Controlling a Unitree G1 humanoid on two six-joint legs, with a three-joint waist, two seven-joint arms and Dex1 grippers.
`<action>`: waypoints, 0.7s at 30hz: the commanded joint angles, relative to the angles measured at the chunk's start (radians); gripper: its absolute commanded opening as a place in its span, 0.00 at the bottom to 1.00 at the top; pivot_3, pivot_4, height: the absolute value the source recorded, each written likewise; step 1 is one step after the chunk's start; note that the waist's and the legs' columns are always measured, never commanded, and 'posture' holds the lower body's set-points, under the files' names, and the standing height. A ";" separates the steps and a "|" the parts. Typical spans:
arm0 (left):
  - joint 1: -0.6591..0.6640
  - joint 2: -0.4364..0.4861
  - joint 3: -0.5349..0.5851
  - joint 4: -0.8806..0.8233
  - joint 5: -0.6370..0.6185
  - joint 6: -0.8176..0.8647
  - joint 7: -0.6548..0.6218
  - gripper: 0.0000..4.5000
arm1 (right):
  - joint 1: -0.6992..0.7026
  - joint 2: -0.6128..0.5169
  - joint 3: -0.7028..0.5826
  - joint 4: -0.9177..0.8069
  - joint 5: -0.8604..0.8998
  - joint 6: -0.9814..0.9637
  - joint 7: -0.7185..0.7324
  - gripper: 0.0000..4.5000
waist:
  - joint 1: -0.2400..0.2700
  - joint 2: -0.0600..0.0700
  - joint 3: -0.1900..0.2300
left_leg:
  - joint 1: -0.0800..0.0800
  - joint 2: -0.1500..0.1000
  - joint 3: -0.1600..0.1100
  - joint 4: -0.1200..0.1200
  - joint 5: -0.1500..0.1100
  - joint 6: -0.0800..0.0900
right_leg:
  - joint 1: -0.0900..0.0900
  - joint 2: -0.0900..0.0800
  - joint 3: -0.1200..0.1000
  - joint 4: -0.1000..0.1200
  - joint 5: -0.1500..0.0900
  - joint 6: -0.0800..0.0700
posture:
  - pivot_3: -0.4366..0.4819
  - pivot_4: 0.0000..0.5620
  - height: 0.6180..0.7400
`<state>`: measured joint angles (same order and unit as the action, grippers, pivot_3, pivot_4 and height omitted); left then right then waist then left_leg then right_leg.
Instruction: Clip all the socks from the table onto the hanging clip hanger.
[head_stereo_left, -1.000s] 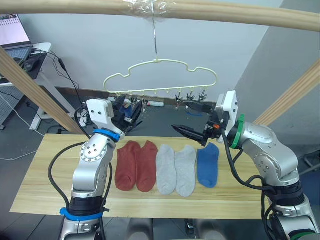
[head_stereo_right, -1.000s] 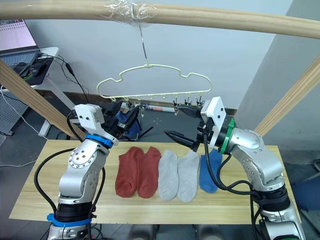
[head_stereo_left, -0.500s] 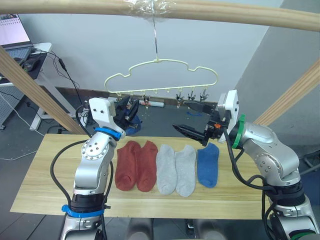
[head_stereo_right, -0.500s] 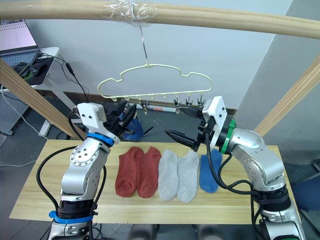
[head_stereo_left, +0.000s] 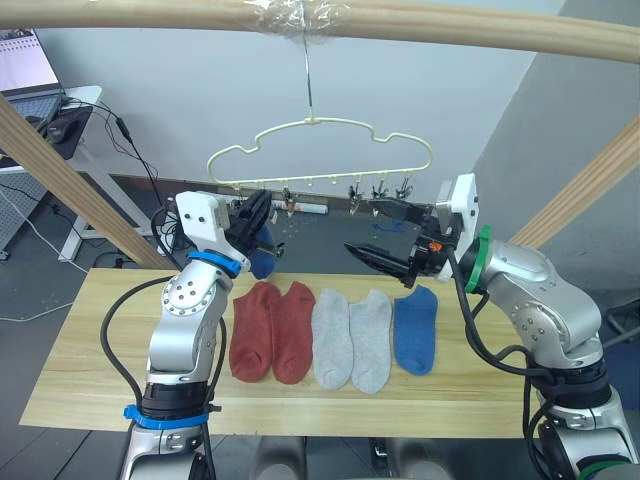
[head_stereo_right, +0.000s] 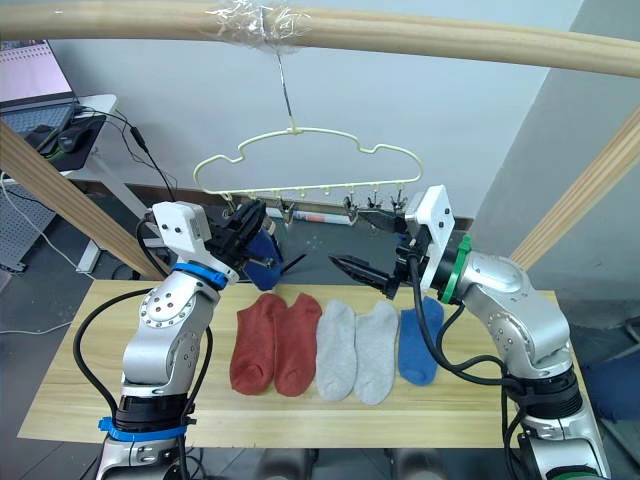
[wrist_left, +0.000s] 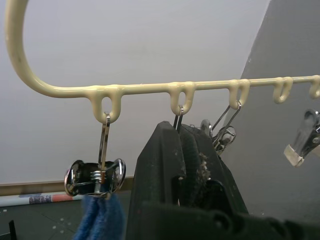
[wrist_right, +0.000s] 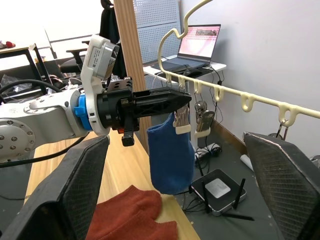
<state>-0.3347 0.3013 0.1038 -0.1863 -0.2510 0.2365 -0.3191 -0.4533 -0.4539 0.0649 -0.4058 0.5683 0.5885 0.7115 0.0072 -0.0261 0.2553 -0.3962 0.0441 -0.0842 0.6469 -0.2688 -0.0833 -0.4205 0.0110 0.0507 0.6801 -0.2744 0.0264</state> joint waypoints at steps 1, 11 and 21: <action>0.008 0.016 0.032 -0.054 -0.076 0.079 -0.031 0.01 | 0.090 -0.032 0.039 0.078 -0.128 -0.046 -0.047 1.00 | 0.000 0.000 0.000 | 0.000 0.000 0.000 0.000 0.000 0.000 | 0.000 0.000 0.000 0.000 0.000 0.000 | 0.58 0.45 1.00; 0.009 0.135 0.127 -0.069 -0.246 0.254 -0.125 0.01 | 0.081 0.044 0.044 0.536 -0.373 -0.021 -0.282 1.00 | -0.015 0.000 0.000 | 0.004 0.002 0.003 -0.001 0.003 -0.003 | 0.000 0.002 0.003 0.002 0.001 -0.002 | 0.59 0.44 1.00; 0.017 0.151 0.132 -0.085 -0.254 0.266 -0.127 0.01 | 0.110 0.080 0.014 0.477 -0.382 0.164 -0.341 1.00 | -0.010 0.000 0.000 | 0.004 0.001 0.005 -0.001 0.003 -0.004 | 0.000 0.002 0.008 0.001 0.001 -0.002 | 0.61 0.44 1.00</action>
<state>-0.3328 0.4377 0.2231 -0.2428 -0.5033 0.4935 -0.4495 -0.3704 -0.3537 0.1003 0.1696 0.1874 0.7080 0.3861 -0.0029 -0.0261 0.2552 -0.3919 0.0451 -0.0790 0.6457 -0.2657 -0.0868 -0.4205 0.0132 0.0583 0.6810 -0.2730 0.0245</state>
